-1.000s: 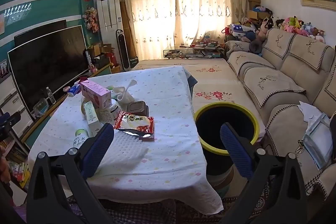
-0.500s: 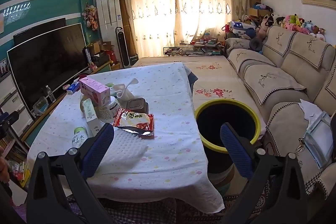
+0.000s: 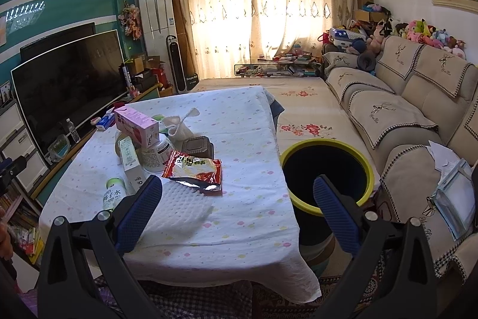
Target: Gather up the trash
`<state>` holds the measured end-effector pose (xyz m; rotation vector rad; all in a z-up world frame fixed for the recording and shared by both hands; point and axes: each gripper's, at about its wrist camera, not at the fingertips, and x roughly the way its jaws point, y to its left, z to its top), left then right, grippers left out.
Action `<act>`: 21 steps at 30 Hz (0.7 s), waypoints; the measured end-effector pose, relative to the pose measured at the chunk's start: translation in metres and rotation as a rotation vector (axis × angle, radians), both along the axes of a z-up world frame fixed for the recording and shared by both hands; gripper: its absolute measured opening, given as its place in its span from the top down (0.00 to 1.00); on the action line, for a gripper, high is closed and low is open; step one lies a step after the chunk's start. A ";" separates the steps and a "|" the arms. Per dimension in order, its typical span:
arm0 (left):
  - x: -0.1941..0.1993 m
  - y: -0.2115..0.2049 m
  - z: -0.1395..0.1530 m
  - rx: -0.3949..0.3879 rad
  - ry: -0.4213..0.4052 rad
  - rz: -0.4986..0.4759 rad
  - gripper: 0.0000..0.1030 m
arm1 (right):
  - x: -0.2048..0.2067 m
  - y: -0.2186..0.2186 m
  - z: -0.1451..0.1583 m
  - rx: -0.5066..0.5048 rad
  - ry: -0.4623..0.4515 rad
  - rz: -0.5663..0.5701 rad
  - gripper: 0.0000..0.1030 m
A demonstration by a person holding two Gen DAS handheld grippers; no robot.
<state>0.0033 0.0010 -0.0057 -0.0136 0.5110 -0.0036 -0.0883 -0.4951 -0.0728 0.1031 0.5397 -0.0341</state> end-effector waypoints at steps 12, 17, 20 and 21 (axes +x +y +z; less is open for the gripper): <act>0.000 0.007 0.002 -0.013 0.008 0.007 0.04 | 0.002 0.003 0.001 0.000 0.010 0.009 0.06; 0.001 0.006 0.000 -0.014 0.014 0.000 0.04 | 0.004 0.005 -0.001 -0.005 0.023 0.015 0.06; 0.002 0.005 -0.001 -0.014 0.021 -0.003 0.04 | 0.004 0.003 -0.001 0.000 0.027 0.011 0.06; 0.003 0.005 -0.002 -0.014 0.022 -0.004 0.04 | 0.004 0.002 -0.002 0.002 0.027 0.009 0.06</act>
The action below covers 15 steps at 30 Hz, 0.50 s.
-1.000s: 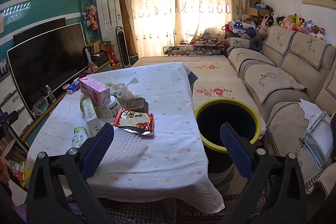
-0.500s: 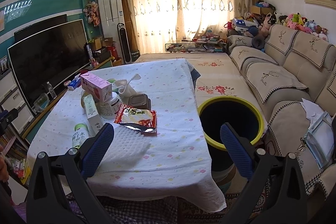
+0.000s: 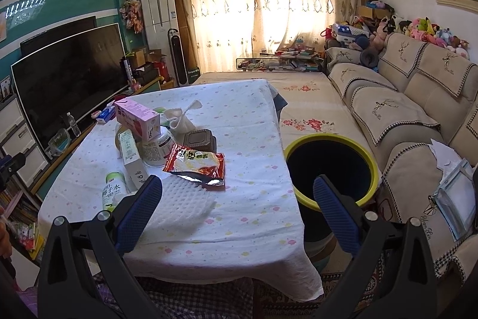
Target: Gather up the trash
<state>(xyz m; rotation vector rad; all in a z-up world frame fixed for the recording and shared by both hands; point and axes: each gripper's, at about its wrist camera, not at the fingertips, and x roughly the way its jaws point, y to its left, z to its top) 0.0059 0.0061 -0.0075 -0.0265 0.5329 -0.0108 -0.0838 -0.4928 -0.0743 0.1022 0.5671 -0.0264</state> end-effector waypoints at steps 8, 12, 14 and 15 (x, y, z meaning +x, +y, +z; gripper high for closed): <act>0.002 -0.002 -0.002 -0.001 0.006 -0.004 0.04 | -0.001 -0.003 -0.001 0.005 0.003 -0.004 0.06; 0.003 -0.003 -0.004 -0.001 0.011 -0.006 0.04 | 0.000 -0.004 -0.002 0.007 0.008 -0.003 0.06; 0.004 -0.003 -0.005 -0.001 0.014 -0.007 0.04 | 0.000 -0.004 -0.002 0.007 0.008 -0.003 0.06; 0.004 -0.004 -0.006 -0.001 0.016 -0.009 0.04 | 0.000 -0.004 -0.002 0.008 0.008 -0.004 0.06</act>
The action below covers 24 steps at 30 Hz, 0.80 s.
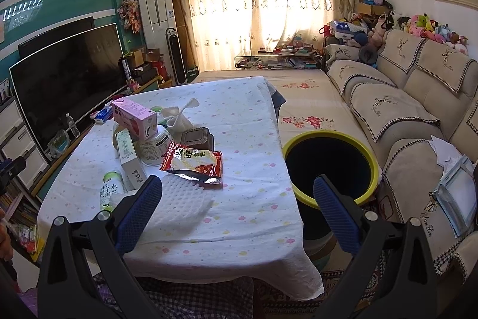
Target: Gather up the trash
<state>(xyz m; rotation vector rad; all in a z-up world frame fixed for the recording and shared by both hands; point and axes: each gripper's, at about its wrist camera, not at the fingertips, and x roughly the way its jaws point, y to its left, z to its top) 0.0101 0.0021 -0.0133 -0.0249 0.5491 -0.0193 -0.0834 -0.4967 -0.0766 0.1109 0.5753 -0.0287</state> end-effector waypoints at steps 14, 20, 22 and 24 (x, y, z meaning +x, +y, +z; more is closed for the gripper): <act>0.004 -0.007 -0.005 0.006 0.014 -0.013 0.04 | 0.002 -0.001 -0.002 0.004 0.004 -0.004 0.06; 0.004 -0.007 -0.005 0.005 0.015 -0.012 0.04 | 0.003 -0.001 -0.003 0.003 0.005 -0.004 0.06; 0.004 -0.007 -0.005 0.006 0.015 -0.013 0.04 | 0.003 -0.001 -0.003 0.005 0.005 -0.004 0.06; 0.003 -0.007 -0.005 0.005 0.017 -0.013 0.04 | 0.003 -0.001 -0.004 0.005 0.007 -0.005 0.06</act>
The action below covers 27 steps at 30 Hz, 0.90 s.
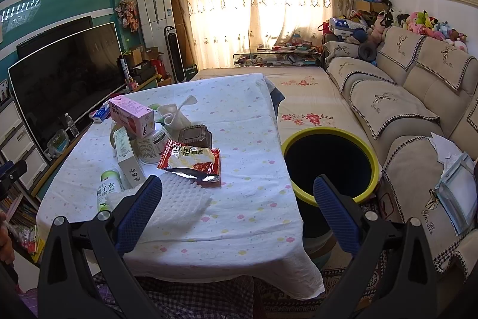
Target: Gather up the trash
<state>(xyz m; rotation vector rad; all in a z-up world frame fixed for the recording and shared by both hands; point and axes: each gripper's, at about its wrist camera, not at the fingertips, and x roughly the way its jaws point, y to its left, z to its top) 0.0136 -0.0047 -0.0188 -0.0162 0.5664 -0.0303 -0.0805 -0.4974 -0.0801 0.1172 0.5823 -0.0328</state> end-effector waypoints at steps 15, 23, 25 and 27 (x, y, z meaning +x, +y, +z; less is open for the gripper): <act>0.007 0.001 -0.012 -0.014 0.022 -0.009 0.04 | 0.029 0.007 -0.028 0.039 0.069 0.039 0.06; 0.019 0.002 -0.033 -0.022 0.052 -0.019 0.04 | 0.074 0.033 -0.063 0.034 0.148 0.104 0.09; 0.022 0.002 -0.037 -0.022 0.055 -0.020 0.04 | 0.086 0.041 -0.071 0.012 0.164 0.116 0.15; 0.025 0.003 -0.040 -0.020 0.057 -0.020 0.04 | 0.098 0.047 -0.078 -0.010 0.187 0.122 0.17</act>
